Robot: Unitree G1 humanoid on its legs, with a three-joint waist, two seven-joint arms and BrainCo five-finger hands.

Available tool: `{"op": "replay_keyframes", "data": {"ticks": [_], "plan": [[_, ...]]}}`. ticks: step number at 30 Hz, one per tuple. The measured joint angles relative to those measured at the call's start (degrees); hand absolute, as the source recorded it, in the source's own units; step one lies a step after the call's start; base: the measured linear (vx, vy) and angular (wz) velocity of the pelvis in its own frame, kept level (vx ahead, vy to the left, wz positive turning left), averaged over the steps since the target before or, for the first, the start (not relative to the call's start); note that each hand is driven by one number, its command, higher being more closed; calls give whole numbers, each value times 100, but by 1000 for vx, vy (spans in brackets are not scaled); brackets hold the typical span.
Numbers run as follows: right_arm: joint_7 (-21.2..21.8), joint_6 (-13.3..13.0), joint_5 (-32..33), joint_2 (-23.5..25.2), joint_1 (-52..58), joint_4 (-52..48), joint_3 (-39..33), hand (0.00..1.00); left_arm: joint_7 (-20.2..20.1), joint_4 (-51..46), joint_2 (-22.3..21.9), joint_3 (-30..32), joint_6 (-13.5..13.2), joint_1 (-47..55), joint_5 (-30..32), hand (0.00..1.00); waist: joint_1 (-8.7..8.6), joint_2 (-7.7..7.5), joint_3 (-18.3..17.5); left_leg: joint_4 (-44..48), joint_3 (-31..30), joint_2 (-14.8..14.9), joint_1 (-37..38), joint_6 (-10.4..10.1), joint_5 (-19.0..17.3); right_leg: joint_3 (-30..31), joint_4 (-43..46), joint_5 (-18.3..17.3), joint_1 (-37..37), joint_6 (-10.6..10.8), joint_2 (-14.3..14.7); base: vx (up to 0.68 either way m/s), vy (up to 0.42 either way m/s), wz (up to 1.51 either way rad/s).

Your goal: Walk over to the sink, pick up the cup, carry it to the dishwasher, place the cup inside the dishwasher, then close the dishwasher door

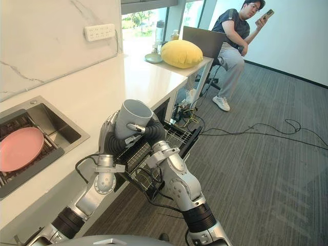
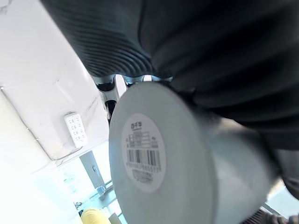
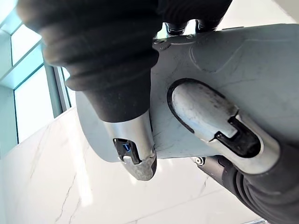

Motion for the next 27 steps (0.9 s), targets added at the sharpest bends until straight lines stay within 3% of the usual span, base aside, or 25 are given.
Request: {"op": "replay_keyframes", "data": {"ticks": [6, 7, 12, 23, 27], "plan": [[-3, -1, -247, -81, -87, 1, 99, 100, 216, 65, 37, -38, -3, 69, -5, 100, -19, 3, -2, 0, -47, 0, -22, -1, 15, -44, 0, -1, 1, 1, -3, -31, -24, 3], [-3, -1, -313, -82, -120, 1, 101, 100, 254, 83, 37, -38, -10, 74, -12, 0, -16, 3, -2, -1, -57, 0, -25, 0, 18, -52, 0, -1, 2, 1, -4, -20, -17, 3], [-1, -26, -516, -65, -326, 1, 88, 100, 317, 150, 32, -126, -253, 209, -497, 0, -19, 10, -7, -13, -103, -3, -42, 3, 40, -96, 0, -1, 5, 1, -7, -9, -8, 4], [63, -145, -619, 202, -333, 1, 72, 100, 518, 77, -154, 204, -296, 373, -692, 0, -17, 14, -8, -350, -118, -46, 128, 7, 219, -119, 0, -9, 42, 11, -4, -38, -24, 1], [53, -317, -617, 403, -156, 9, -102, 100, 534, -73, -322, 271, -296, 383, -846, 0, -15, 22, -10, -496, -122, -66, 195, 11, 274, -125, 0, -21, 46, 27, -2, -8, -5, 1]]}}
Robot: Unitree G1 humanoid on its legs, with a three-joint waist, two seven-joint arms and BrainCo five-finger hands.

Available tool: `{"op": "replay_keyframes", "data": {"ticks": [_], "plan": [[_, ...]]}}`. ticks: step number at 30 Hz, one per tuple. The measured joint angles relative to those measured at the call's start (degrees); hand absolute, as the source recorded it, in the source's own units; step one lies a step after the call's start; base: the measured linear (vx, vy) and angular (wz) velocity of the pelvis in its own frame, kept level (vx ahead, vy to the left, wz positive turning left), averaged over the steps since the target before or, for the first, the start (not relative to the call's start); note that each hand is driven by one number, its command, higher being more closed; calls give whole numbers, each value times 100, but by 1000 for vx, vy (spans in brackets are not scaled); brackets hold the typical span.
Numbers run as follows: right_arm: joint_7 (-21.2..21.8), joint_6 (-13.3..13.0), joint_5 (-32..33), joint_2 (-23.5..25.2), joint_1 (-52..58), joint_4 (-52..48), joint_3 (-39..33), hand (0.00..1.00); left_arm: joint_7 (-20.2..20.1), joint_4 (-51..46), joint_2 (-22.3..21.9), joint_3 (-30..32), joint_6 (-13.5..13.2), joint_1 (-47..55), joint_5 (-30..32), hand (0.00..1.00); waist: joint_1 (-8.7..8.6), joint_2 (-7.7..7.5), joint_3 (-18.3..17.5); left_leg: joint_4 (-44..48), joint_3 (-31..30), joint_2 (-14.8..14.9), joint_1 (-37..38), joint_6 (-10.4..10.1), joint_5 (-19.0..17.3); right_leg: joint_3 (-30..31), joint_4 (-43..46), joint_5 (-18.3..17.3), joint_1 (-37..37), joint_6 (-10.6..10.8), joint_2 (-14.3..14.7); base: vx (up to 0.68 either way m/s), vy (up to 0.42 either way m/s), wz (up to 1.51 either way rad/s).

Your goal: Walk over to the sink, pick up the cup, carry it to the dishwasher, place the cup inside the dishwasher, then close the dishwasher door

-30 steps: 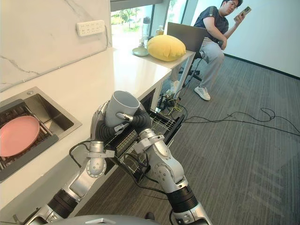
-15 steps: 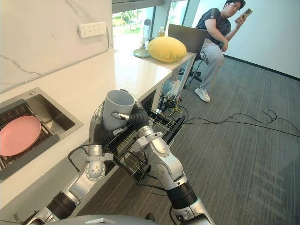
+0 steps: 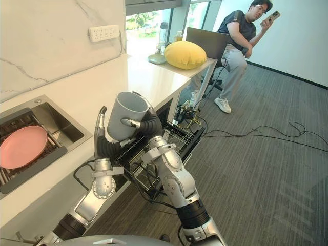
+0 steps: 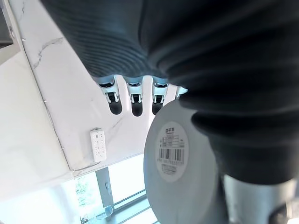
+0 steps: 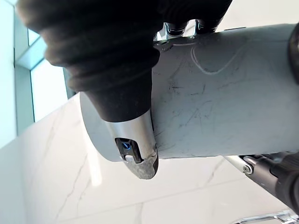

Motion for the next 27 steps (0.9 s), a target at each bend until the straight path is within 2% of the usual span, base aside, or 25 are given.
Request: {"op": "replay_keyframes", "data": {"ticks": [6, 8, 12, 15, 18, 24, 26, 27], "plan": [[-41, -127, 53, 15, 128, 41, -130, 100, 0, -3, -127, 297, -1, -1, -214, 0, 4, 0, 1, 0, 0, -1, 4, -1, -1, -11, 0, -1, 9, 2, -1, -4, -5, 0], [-118, -198, 67, 18, 313, 43, -354, 100, 3, -4, -221, 578, -58, -1, -560, 0, 25, 3, 5, -1, -17, -1, 21, 0, -1, -30, 0, -4, 39, 5, -4, -33, -28, 3], [-295, -250, 68, -2, 484, 58, -880, 100, 0, -4, -210, 965, -100, 22, -858, 0, 27, 6, 11, -7, -21, -1, 10, 0, -1, -32, 0, -17, 55, 19, -7, -56, -29, 1], [-424, -388, 99, -76, 511, 114, -1284, 100, -181, -3, -209, 1107, -237, 216, -1074, 0, -2, 21, 19, -42, -38, 0, 28, -4, -11, -68, 0, -65, 90, 44, -8, -41, -30, 3], [-500, -494, 449, -77, 537, 217, -1562, 100, -495, 3, -223, 1083, -352, 468, -1185, 0, -19, 29, 26, -39, -83, 2, 25, -6, -8, -125, 0, -65, 88, 49, -9, 5, -19, 6], [-501, -627, 517, -62, 608, 218, -1626, 100, -914, 133, -213, 1085, -556, 657, -1325, 0, 7, 21, 36, -8, -183, 1, -29, -13, 0, -207, 0, -67, 87, 51, -29, -2, -27, 9], [-502, -704, 512, -44, 612, 238, -1667, 100, -1239, 282, -196, 1080, -610, 671, -1441, 0, 19, 11, 75, -9, -226, -6, -61, -6, -3, -265, 0, -84, 122, 71, -46, -53, -21, 9], [-503, -708, 512, -43, 613, 242, -1684, 100, -1279, 292, -190, 1078, -611, 679, -1454, 0, 18, 9, 85, -10, -241, -7, -59, -4, -2, -278, 0, -86, 132, 73, -48, -34, -19, 16]]}}
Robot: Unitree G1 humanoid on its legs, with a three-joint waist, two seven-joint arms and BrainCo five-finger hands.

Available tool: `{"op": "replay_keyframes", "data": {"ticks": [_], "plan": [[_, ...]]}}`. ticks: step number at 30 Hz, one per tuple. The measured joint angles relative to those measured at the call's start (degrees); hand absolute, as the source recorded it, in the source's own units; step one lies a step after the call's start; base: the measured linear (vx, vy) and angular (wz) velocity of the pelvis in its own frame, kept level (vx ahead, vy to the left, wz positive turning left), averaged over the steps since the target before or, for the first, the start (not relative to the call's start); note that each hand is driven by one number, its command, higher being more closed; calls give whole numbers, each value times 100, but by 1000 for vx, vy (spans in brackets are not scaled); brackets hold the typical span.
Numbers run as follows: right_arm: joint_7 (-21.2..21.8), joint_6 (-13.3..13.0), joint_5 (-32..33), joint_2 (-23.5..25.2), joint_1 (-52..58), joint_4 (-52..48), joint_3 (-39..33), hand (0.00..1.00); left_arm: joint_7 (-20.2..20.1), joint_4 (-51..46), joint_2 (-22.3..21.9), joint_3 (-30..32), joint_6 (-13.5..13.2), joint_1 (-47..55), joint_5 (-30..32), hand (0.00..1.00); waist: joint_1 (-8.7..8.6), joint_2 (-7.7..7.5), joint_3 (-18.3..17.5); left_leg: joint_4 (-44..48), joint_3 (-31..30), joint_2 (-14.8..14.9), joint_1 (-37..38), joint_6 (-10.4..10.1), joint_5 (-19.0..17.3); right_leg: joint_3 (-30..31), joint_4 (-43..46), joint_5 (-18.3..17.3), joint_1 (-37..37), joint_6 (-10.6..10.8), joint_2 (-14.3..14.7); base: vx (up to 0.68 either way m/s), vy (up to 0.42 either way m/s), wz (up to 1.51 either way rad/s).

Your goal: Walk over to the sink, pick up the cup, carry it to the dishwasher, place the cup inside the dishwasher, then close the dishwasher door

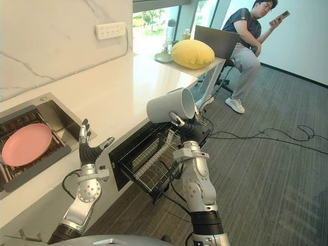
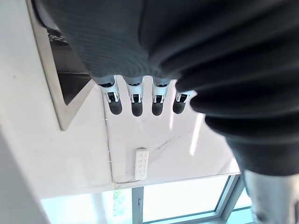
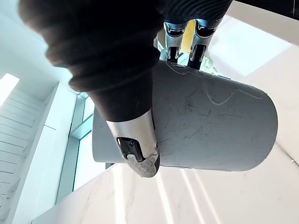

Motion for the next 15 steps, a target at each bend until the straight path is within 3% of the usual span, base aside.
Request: {"op": "replay_keyframes", "data": {"ticks": [2, 4, 7, 13, 15], "plan": [[-30, -104, -13, -3, 1, 261, -185, 100, -615, 69, 64, -93, -65, 130, -207, 0, 12, -22, 61, -20, -56, -3, -9, 6, 4, -38, 0, -17, 23, 16, -7, -42, -26, 11], [-37, -105, -13, -4, 1, 440, -274, 100, -894, 190, 128, -223, -124, 200, -303, 0, 21, -12, 71, -17, -59, -5, -13, 6, 4, -40, 0, -21, 21, 19, -9, -19, -12, 1], [-228, -105, -60, -32, 8, 875, -407, 100, -1809, 294, 311, -501, -260, 333, -794, 0, 23, 19, 104, 3, -73, -4, -19, 4, 5, -52, -1, -22, 5, 21, -12, -5, -20, 2], [-409, -111, -141, -47, 51, 1212, -786, 100, -3209, 859, 550, -1406, -118, 698, -1547, 0, -23, 12, 154, 4, -127, -13, -93, 6, 5, -86, -1, -22, -17, 20, -63, -19, -15, 5], [-418, -114, -231, -81, 67, 1413, -876, 100, -3390, 935, 584, -1554, -49, 807, -1701, 0, -38, 2, 173, 6, -185, -12, -109, 11, 8, -140, -1, -25, -1, 18, -70, -34, -26, 13]]}}
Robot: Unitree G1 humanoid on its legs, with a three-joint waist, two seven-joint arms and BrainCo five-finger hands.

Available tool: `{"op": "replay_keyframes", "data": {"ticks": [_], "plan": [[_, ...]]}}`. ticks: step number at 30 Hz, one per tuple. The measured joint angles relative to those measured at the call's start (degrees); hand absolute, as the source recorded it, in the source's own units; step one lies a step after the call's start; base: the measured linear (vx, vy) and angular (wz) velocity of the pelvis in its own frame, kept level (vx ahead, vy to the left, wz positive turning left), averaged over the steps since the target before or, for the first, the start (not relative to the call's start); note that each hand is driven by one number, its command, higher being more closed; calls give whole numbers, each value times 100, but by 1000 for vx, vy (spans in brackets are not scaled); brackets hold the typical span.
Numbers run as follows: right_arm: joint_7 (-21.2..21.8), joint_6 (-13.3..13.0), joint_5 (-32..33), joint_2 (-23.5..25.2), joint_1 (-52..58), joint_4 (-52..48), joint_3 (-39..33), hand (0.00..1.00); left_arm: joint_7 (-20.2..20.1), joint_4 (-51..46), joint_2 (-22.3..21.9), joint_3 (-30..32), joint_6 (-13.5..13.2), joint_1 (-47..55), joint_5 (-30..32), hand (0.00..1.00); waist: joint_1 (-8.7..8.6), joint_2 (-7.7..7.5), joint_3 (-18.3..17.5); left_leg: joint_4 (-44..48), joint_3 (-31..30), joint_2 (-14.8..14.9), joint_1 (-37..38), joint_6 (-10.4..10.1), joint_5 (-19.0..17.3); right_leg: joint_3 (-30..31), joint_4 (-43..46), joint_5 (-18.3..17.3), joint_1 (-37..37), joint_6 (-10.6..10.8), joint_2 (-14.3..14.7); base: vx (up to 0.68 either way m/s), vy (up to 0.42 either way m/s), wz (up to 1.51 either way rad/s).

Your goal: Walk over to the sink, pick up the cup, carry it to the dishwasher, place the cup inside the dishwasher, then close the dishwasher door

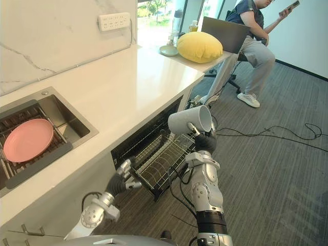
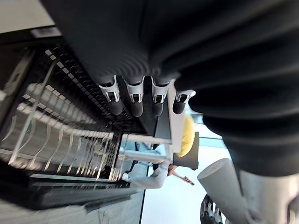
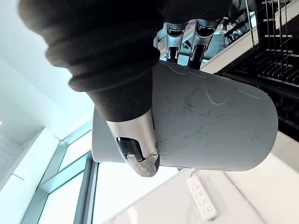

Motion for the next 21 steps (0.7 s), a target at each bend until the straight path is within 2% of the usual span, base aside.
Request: {"op": "replay_keyframes", "data": {"ticks": [6, 9, 13, 16, 18, 20, 21], "plan": [[13, 13, -101, -35, 3, 487, -49, 100, -224, 110, 289, -116, 4, 76, -156, 0, 4, 57, 145, 136, -93, 5, -91, 1, 1, -95, 0, -2, 1, -2, -3, -43, -36, 9], [15, 12, -104, -35, 19, 694, -34, 100, -360, 136, 376, -136, 42, 99, -292, 0, -47, 77, 161, 129, -218, -9, -124, 11, 37, -218, -1, -2, 19, -2, -16, -30, -36, 18], [202, 20, -185, -33, 11, 1193, 168, 100, -433, 139, 520, -221, 366, 126, -384, 0, -30, 87, 169, 113, -315, -21, -130, 17, 83, -351, -2, -2, 58, -2, -28, -40, -28, 12], [316, 99, -482, -39, -146, 1840, 182, 100, -372, 457, 531, -213, 599, 136, -389, 0, 1, 99, 205, 100, -385, -47, -128, 32, 126, -434, -3, -1, 97, 0, -56, -48, -16, 15], [383, 156, -641, -116, -260, 2205, 316, 100, -236, 782, 530, -117, 612, 174, -387, 0, 13, 117, 258, 96, -461, -73, -157, 48, 156, -515, -4, 6, 110, 9, -88, -74, -13, 21], [429, 185, -794, -182, -372, 2467, 389, 100, -71, 1095, 503, 213, 602, 195, -389, 0, 63, 116, 374, 74, -573, -103, -303, 76, 224, -617, -7, 20, 75, 17, -119, -105, -12, 31], [424, 214, -793, -197, -599, 2737, 385, 100, 50, 1373, 498, 603, 583, 173, -390, 0, 98, 96, 452, 18, -665, -117, -447, 86, 307, -710, -27, 23, -38, 13, -135, -137, -14, 43]]}}
